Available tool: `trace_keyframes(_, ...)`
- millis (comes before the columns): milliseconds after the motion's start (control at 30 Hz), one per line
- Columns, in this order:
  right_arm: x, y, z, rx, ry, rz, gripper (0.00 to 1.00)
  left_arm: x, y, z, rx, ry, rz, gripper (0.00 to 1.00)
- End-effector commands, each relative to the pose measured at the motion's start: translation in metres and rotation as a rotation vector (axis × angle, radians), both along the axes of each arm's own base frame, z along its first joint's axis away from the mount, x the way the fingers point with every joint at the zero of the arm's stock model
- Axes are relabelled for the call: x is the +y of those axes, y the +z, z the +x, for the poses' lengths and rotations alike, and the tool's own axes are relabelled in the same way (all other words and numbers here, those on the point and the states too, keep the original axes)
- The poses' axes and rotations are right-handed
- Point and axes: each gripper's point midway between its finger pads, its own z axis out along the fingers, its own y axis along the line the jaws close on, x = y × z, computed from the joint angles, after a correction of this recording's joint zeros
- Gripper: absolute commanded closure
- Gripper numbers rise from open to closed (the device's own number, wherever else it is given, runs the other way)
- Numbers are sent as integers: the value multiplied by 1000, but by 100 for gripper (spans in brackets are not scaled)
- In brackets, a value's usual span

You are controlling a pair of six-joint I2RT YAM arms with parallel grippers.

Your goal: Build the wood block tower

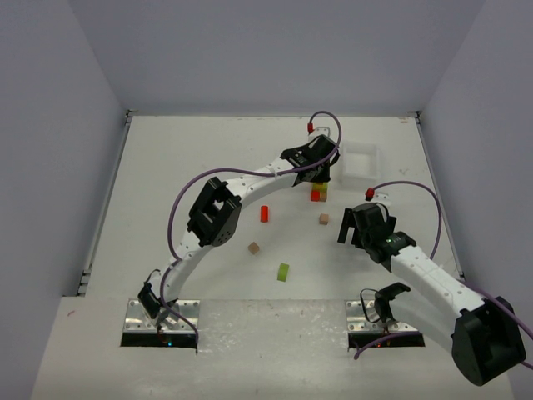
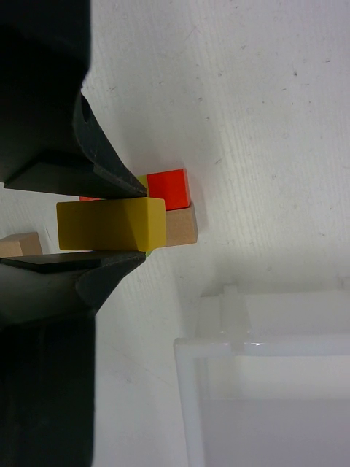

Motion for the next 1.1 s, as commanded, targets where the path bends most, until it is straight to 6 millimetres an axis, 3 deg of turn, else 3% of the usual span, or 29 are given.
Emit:
trace_keyframes(0, -5, 12, 9, -59, -50, -1, 1, -11, 4, 2, -27, 4, -22, 91)
trace_keyframes(600, -8, 13, 9, -66, -63, -8, 1, -11, -7, 3, -20, 1, -7, 88)
trace_keyframes(1067, -8, 11, 8, -56, -64, -9, 1, -10, -2, 3, -28, 3, -7, 70)
